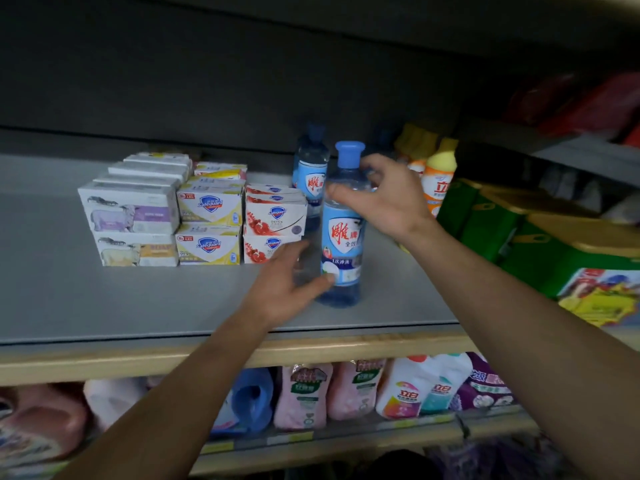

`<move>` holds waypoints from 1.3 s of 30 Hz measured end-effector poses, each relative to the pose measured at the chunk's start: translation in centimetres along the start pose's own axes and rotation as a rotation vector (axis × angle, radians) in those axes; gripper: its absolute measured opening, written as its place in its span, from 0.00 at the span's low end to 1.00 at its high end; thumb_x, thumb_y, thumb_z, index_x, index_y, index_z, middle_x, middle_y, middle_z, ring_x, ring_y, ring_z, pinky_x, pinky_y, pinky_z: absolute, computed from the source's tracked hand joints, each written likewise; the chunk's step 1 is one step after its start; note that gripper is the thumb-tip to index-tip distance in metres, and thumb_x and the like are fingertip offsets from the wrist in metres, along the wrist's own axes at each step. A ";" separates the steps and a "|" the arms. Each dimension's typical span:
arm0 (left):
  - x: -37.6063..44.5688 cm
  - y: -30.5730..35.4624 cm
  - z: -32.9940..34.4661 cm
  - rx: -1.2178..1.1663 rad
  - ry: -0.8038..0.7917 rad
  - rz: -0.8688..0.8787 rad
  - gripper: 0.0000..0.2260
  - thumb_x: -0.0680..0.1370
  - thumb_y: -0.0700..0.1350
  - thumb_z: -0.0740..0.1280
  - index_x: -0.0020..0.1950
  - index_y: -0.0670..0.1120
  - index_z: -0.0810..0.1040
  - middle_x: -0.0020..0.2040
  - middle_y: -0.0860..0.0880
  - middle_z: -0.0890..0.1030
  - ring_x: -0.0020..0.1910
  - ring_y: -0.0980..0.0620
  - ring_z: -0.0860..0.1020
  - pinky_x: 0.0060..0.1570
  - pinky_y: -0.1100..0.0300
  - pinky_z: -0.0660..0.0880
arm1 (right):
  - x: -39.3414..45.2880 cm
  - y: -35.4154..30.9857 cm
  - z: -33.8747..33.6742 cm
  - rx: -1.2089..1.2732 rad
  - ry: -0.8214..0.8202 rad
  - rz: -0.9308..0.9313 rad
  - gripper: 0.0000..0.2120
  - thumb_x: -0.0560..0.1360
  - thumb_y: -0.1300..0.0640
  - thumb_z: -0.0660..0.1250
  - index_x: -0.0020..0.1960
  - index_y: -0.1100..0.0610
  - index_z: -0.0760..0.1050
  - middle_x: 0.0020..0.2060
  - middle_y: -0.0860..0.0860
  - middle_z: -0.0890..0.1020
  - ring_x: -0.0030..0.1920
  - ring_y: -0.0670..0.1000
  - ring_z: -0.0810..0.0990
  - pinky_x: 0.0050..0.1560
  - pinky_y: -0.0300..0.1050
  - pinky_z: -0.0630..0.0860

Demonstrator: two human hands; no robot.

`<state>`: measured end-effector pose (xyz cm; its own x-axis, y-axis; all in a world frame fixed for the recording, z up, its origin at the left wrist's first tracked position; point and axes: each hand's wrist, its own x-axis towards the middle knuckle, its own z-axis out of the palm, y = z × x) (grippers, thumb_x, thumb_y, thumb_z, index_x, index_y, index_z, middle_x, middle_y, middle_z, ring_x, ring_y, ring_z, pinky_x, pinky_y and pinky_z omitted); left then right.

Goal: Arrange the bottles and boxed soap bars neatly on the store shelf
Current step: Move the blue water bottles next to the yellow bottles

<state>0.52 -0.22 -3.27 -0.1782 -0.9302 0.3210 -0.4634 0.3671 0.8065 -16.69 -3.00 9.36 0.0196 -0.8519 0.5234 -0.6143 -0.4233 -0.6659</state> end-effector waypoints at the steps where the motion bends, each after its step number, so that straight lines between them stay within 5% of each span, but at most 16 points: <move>1: -0.7 0.9 0.0 -0.142 -0.012 0.004 0.30 0.71 0.59 0.71 0.71 0.52 0.69 0.64 0.55 0.76 0.59 0.56 0.77 0.57 0.56 0.77 | -0.4 -0.3 -0.1 0.006 -0.002 0.006 0.26 0.59 0.35 0.75 0.51 0.48 0.80 0.46 0.42 0.84 0.44 0.39 0.83 0.46 0.45 0.83; 4: -2.5 3.6 1.2 -0.395 -0.007 -0.031 0.24 0.68 0.59 0.70 0.62 0.58 0.71 0.53 0.61 0.82 0.53 0.61 0.80 0.52 0.62 0.78 | -1.3 -0.6 0.0 0.057 -0.022 0.089 0.22 0.57 0.32 0.72 0.43 0.46 0.80 0.38 0.40 0.84 0.38 0.39 0.84 0.39 0.44 0.83; 9: -3.7 6.7 1.7 -0.580 -0.077 -0.128 0.17 0.69 0.52 0.72 0.57 0.54 0.76 0.50 0.52 0.85 0.50 0.52 0.83 0.47 0.58 0.81 | -2.2 0.4 -0.1 0.144 -0.162 0.314 0.25 0.60 0.28 0.67 0.40 0.49 0.80 0.32 0.42 0.85 0.33 0.42 0.84 0.38 0.46 0.84; 14: -4.3 9.4 1.0 -0.804 -0.195 -0.373 0.14 0.72 0.48 0.72 0.54 0.42 0.79 0.43 0.43 0.85 0.38 0.46 0.84 0.35 0.57 0.79 | -3.5 2.7 0.2 0.516 -0.274 0.558 0.26 0.66 0.34 0.71 0.53 0.53 0.80 0.42 0.52 0.87 0.43 0.52 0.87 0.48 0.52 0.82; 18: -4.0 10.8 0.7 -1.076 -0.238 -0.603 0.23 0.59 0.51 0.76 0.49 0.39 0.80 0.38 0.40 0.83 0.33 0.45 0.82 0.40 0.49 0.80 | -4.7 4.0 0.4 0.891 -0.301 0.670 0.27 0.73 0.40 0.70 0.62 0.59 0.78 0.51 0.60 0.85 0.52 0.58 0.85 0.55 0.56 0.81; 21: -3.6 10.6 0.6 -1.276 -0.226 -0.672 0.19 0.59 0.51 0.76 0.40 0.37 0.85 0.38 0.38 0.83 0.32 0.41 0.83 0.32 0.48 0.80 | -5.7 4.6 0.2 1.031 -0.408 0.638 0.24 0.74 0.38 0.65 0.55 0.58 0.82 0.49 0.58 0.85 0.49 0.57 0.84 0.47 0.50 0.80; 24: -3.2 10.0 0.6 -1.348 -0.277 -0.638 0.19 0.61 0.54 0.76 0.39 0.39 0.86 0.40 0.39 0.84 0.34 0.40 0.83 0.33 0.50 0.80 | -5.7 4.7 0.1 1.016 -0.371 0.605 0.20 0.74 0.42 0.64 0.54 0.57 0.82 0.49 0.59 0.79 0.50 0.60 0.76 0.43 0.47 0.70; 26: -3.0 9.7 0.5 -1.336 -0.337 -0.624 0.22 0.60 0.55 0.76 0.45 0.38 0.86 0.46 0.37 0.84 0.38 0.39 0.84 0.35 0.49 0.80 | -5.1 4.6 -0.1 0.984 -0.270 0.592 0.20 0.75 0.45 0.67 0.59 0.59 0.78 0.48 0.59 0.81 0.45 0.59 0.81 0.37 0.46 0.76; 29: -2.6 8.8 0.5 -1.145 -0.330 -0.545 0.23 0.64 0.57 0.72 0.52 0.42 0.85 0.51 0.38 0.83 0.42 0.39 0.84 0.37 0.49 0.80 | -3.9 4.1 -1.3 0.791 -0.144 0.504 0.16 0.71 0.47 0.74 0.53 0.56 0.80 0.47 0.57 0.85 0.44 0.55 0.86 0.37 0.47 0.81; 35: -2.5 7.2 3.1 -0.116 0.101 -0.107 0.21 0.69 0.61 0.71 0.57 0.55 0.74 0.47 0.57 0.82 0.42 0.62 0.80 0.41 0.63 0.76 | -2.4 2.3 -2.1 0.184 0.105 0.321 0.26 0.57 0.36 0.74 0.46 0.49 0.73 0.43 0.46 0.82 0.41 0.46 0.83 0.40 0.47 0.83; 37: -2.5 7.1 3.9 -0.038 0.221 -0.029 0.19 0.70 0.59 0.72 0.56 0.55 0.73 0.45 0.59 0.81 0.41 0.65 0.79 0.39 0.66 0.74 | -2.6 1.9 -1.8 0.095 0.168 0.242 0.24 0.57 0.33 0.72 0.43 0.47 0.70 0.39 0.40 0.79 0.36 0.37 0.80 0.32 0.35 0.75; 39: -2.5 7.2 3.9 -0.233 0.196 -0.076 0.19 0.68 0.59 0.72 0.55 0.53 0.77 0.45 0.55 0.83 0.41 0.61 0.81 0.40 0.62 0.77 | -2.6 1.9 -1.8 0.214 0.110 0.248 0.23 0.61 0.34 0.72 0.46 0.48 0.72 0.40 0.42 0.80 0.36 0.35 0.80 0.32 0.30 0.73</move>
<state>-5.72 4.75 -0.24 0.0304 -0.9445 0.3271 -0.2539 0.3093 0.9165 -19.33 -1.06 7.73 -0.2016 -0.9035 0.3781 -0.4100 -0.2727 -0.8703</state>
